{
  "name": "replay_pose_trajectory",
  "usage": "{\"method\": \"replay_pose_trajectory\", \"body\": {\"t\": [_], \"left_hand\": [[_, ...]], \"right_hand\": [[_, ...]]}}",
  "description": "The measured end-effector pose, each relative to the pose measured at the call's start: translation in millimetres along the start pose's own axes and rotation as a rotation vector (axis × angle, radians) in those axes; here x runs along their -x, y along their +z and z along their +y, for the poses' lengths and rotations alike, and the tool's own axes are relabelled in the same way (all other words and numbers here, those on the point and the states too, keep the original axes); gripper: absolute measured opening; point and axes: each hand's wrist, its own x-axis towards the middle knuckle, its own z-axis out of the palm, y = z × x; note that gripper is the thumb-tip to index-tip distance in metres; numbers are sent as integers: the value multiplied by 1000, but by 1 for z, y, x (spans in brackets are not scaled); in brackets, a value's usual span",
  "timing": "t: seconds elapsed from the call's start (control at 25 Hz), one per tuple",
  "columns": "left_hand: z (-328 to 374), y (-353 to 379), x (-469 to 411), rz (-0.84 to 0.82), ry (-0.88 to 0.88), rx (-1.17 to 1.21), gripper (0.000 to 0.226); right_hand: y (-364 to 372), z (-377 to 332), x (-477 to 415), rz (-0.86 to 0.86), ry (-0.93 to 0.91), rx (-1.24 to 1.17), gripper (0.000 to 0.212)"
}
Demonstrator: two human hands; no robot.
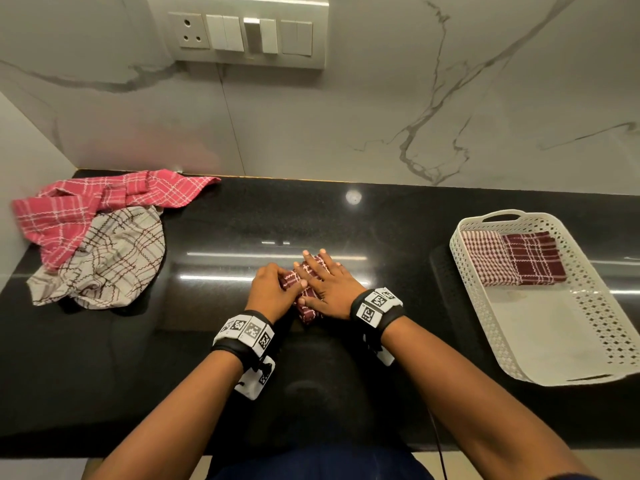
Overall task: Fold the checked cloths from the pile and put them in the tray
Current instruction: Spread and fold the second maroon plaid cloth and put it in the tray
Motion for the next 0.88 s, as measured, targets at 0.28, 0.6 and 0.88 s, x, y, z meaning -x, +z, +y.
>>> {"method": "replay_pose_trajectory", "body": {"t": [0.28,0.6,0.88], "left_hand": [[9,7,32,-14,-94,186,26],[108,37,89,-447,-295,1224,44],[196,115,99,-541,-389,1174,40]], "right_hand": [[13,-12,64,346,575,-1136,47],[-15,-33,148,874,100,-94,31],[-38,77,252,820,405,-828,73]]}}
